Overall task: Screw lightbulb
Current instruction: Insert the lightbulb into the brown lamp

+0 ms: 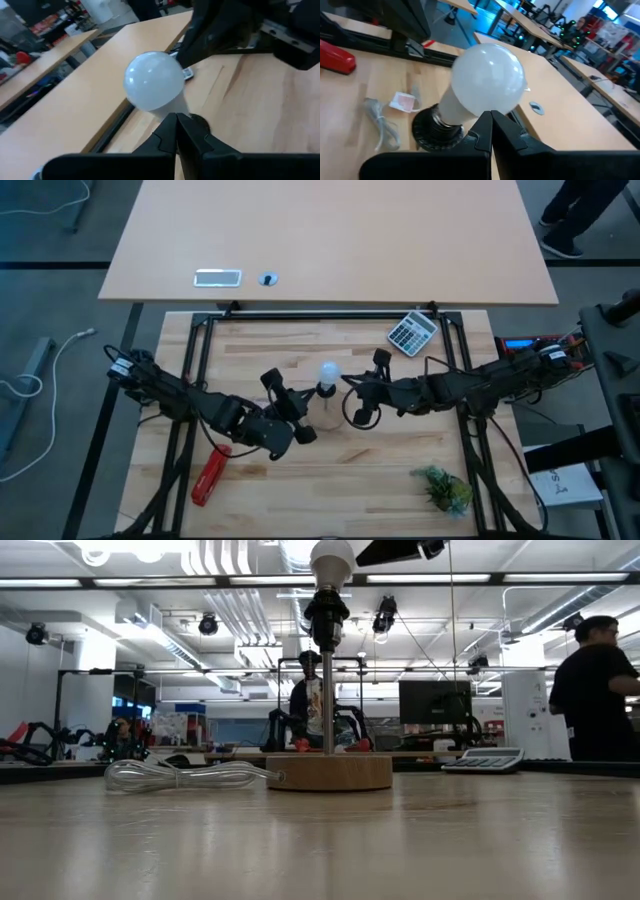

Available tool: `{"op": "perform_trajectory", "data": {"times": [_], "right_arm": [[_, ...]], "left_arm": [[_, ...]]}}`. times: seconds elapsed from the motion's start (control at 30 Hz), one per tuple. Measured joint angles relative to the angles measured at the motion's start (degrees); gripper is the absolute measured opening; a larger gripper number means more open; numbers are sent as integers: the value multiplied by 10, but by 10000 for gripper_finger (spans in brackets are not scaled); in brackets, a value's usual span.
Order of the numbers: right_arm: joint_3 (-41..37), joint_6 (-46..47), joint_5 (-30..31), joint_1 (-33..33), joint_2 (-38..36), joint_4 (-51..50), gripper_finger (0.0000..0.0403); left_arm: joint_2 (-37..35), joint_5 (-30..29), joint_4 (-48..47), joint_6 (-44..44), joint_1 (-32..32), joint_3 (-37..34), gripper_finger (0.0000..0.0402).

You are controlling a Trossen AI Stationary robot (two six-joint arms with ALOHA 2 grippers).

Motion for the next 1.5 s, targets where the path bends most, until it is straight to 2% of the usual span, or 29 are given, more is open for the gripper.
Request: {"op": "perform_trajectory", "data": {"times": [0.3,0.47,0.57,0.87,1.5], "right_arm": [[0,-15,16,-26,0,2,0],[0,-12,-34,-38,1,7,0],[0,-16,-42,-37,1,10,0],[0,-23,-43,-30,1,14,0],[0,-31,-50,-24,1,19,0]], "left_arm": [[-1,-49,-69,-11,29,0,1],[-1,-1,-49,32,65,0,0],[-1,21,-35,49,73,0,0],[-1,29,-22,49,63,0,0],[-1,43,-34,-27,50,0,0]]}}
